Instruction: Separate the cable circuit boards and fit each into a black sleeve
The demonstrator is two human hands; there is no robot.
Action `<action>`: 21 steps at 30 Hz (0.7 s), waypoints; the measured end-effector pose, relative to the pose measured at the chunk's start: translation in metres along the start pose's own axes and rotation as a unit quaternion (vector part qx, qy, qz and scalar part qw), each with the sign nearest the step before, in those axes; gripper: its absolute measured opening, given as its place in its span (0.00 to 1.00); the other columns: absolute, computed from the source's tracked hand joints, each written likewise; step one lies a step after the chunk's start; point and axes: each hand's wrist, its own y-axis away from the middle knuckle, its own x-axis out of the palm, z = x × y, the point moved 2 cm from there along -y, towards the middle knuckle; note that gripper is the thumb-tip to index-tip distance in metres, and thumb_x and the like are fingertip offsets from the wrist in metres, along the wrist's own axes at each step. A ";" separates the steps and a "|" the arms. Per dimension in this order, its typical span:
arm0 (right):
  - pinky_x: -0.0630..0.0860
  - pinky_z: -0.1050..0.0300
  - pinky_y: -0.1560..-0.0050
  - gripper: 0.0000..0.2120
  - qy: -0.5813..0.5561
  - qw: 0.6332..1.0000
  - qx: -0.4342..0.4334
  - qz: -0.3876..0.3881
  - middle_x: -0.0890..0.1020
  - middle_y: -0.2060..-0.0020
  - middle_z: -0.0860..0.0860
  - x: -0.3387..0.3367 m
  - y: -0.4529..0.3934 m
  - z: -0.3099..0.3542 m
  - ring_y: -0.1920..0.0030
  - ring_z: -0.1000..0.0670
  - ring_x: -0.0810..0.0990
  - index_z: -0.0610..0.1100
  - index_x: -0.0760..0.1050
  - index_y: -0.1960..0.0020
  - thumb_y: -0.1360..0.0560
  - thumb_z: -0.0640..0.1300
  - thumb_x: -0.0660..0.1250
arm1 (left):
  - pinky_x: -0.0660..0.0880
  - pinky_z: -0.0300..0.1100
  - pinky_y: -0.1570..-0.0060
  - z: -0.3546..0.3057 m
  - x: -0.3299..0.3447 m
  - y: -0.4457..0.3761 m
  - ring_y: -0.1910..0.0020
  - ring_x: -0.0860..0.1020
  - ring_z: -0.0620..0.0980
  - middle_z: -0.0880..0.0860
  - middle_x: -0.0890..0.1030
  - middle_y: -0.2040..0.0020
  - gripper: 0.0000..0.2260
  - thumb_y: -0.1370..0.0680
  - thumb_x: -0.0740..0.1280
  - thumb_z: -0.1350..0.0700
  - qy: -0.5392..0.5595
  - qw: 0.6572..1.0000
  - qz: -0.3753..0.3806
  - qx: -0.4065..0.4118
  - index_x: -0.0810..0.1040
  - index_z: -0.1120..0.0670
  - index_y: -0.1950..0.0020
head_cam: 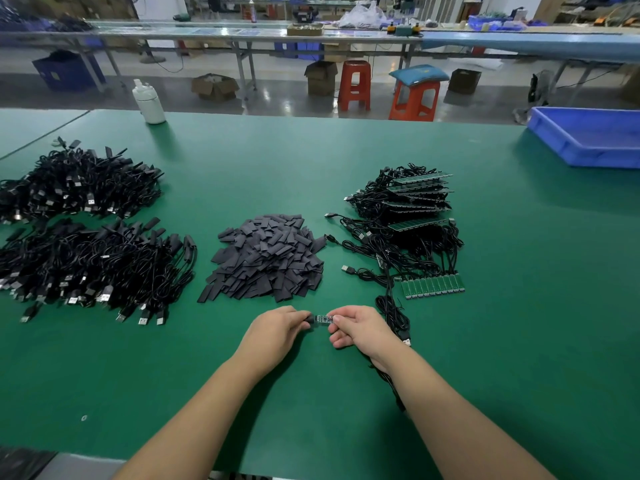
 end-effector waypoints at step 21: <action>0.80 0.61 0.62 0.07 0.008 1.000 0.003 0.009 0.83 0.61 0.45 -0.001 -0.001 -0.001 0.67 0.53 0.81 0.40 0.78 0.47 0.18 0.35 0.61 | 0.75 0.45 0.47 -0.003 -0.001 -0.010 0.49 0.79 0.50 0.49 0.83 0.48 0.11 0.21 0.68 0.55 0.007 0.999 0.036 0.019 0.80 0.52 0.38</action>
